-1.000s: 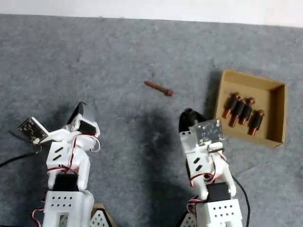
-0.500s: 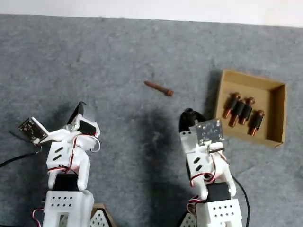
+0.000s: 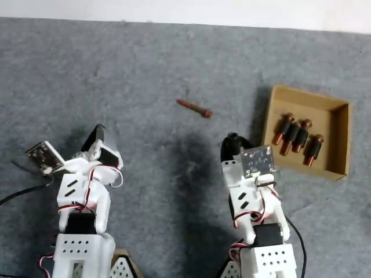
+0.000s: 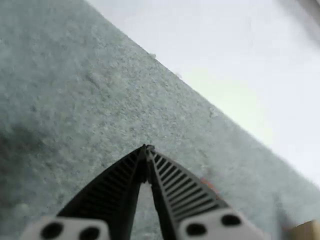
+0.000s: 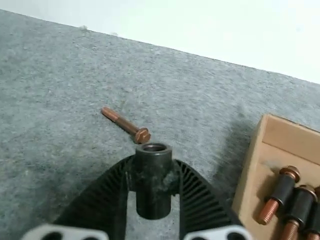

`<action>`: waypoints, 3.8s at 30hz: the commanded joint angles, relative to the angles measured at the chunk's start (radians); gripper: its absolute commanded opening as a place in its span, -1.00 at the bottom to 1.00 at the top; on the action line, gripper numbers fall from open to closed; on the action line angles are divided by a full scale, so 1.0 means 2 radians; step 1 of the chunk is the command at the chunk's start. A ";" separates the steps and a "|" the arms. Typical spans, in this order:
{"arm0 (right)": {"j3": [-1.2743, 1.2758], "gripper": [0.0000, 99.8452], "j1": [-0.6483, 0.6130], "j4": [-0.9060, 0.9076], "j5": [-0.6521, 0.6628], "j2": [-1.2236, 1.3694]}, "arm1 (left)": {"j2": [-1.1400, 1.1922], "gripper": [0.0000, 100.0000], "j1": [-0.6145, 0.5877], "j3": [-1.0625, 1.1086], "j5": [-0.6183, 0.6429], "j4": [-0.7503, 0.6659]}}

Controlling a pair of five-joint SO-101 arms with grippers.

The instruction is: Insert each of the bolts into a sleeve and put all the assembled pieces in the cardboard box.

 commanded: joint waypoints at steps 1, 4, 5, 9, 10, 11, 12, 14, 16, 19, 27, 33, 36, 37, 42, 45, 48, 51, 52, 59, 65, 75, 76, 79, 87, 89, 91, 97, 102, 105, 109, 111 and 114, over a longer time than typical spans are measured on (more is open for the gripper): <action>0.036 -0.99 0.016 0.000 -0.002 -0.008 | -0.007 -0.98 0.001 -0.010 -0.078 0.000; 0.036 -0.99 0.021 0.000 -0.002 -0.008 | -0.007 -0.98 0.001 -0.012 -0.144 0.000; 0.036 -0.99 0.025 0.000 -0.002 -0.008 | -0.007 -0.98 0.001 -0.012 -0.170 0.000; 0.036 -0.99 0.031 0.000 -0.002 -0.008 | -0.007 -0.98 0.003 -0.033 -0.230 0.048; 0.036 -0.99 0.031 0.000 -0.002 -0.008 | -0.007 -0.98 0.002 -0.040 -0.238 0.068; 0.036 -0.99 0.031 0.000 -0.002 -0.008 | -0.007 -0.98 0.002 -0.044 -0.246 0.081; 0.036 -0.99 0.031 0.000 -0.002 -0.008 | -0.007 -0.97 0.003 -0.046 -0.256 0.086; 0.037 -0.99 0.031 0.001 -0.001 -0.008 | -0.007 -0.97 0.002 -0.045 -0.278 0.087; 0.037 -0.99 0.031 0.001 -0.001 -0.008 | -0.007 -0.97 0.001 -0.044 -0.294 0.087; 0.037 -0.99 0.031 0.001 -0.001 -0.008 | -0.007 -0.97 0.003 -0.036 -0.296 0.086; 0.037 -0.99 0.031 0.001 -0.001 -0.008 | -0.007 -0.98 0.003 -0.034 -0.297 0.086; 0.037 -0.99 0.031 0.001 0.000 -0.008 | -0.007 -0.98 0.003 -0.034 -0.297 0.086; 0.037 -0.99 0.031 0.001 0.000 -0.008 | -0.007 -0.98 0.002 -0.034 -0.297 0.086; 0.037 -0.99 0.031 0.001 0.000 -0.008 | -0.007 -0.98 0.002 -0.034 -0.297 0.086; 0.037 -0.99 0.031 0.001 0.000 -0.008 | -0.007 -0.98 0.003 -0.034 -0.297 0.086; 0.037 -0.99 0.031 0.001 0.000 -0.008 | -0.007 -0.98 0.003 -0.034 -0.297 0.086; 0.037 -0.99 0.031 0.001 0.000 -0.008 | -0.007 -0.98 0.003 -0.034 -0.297 0.086; 0.037 -0.99 0.031 0.001 0.000 -0.008 | -0.007 -0.98 0.002 -0.034 -0.297 0.086; 0.037 -0.99 0.031 0.001 0.000 -0.008 | -0.007 -0.98 0.002 -0.034 -0.297 0.086; 0.037 -0.99 0.031 0.001 0.000 -0.008 | -0.007 -0.98 0.002 -0.035 -0.297 0.086; 0.037 -0.99 0.031 0.001 0.000 -0.008 | -0.007 -0.98 0.002 -0.035 -0.297 0.086; 0.037 -0.99 0.031 0.001 0.000 -0.008 | -0.007 -0.98 0.002 -0.035 -0.297 0.086; 0.037 -0.99 0.031 0.001 0.000 -0.008 | -0.007 -0.98 0.002 -0.035 -0.297 0.086; 0.037 -0.99 0.031 0.001 0.000 -0.008 | -0.007 -0.98 0.002 -0.035 -0.297 0.085; 0.037 -0.99 0.031 0.001 0.000 -0.008 | -0.007 -0.98 -0.036 -0.046 -0.295 0.087; 0.037 -0.99 0.031 0.001 0.000 -0.008 | -0.007 -0.98 -0.042 -0.046 -0.295 0.087; 0.037 -0.99 0.031 0.001 0.000 -0.008 | -0.007 -0.98 -0.041 -0.045 -0.295 0.087; 0.037 -0.99 0.031 0.001 0.000 -0.008 | -0.007 -0.98 -0.029 -0.044 -0.295 0.087; 0.037 -0.99 0.031 0.001 0.000 -0.008 | -0.007 -0.98 -0.029 -0.040 -0.295 0.087; 0.037 -0.99 0.031 0.001 0.000 -0.008 | -0.007 -0.97 -0.031 -0.040 -0.298 0.088; 0.037 -0.99 0.031 0.001 0.000 -0.008 | -0.003 -0.97 -0.038 -0.043 -0.343 0.104; 0.037 -0.99 0.031 0.001 0.000 -0.008 | -0.003 -0.98 -0.036 -0.045 -0.378 0.114; 0.037 -0.99 0.031 0.001 0.000 -0.008 | 0.000 -0.98 -0.040 -0.059 -0.382 0.116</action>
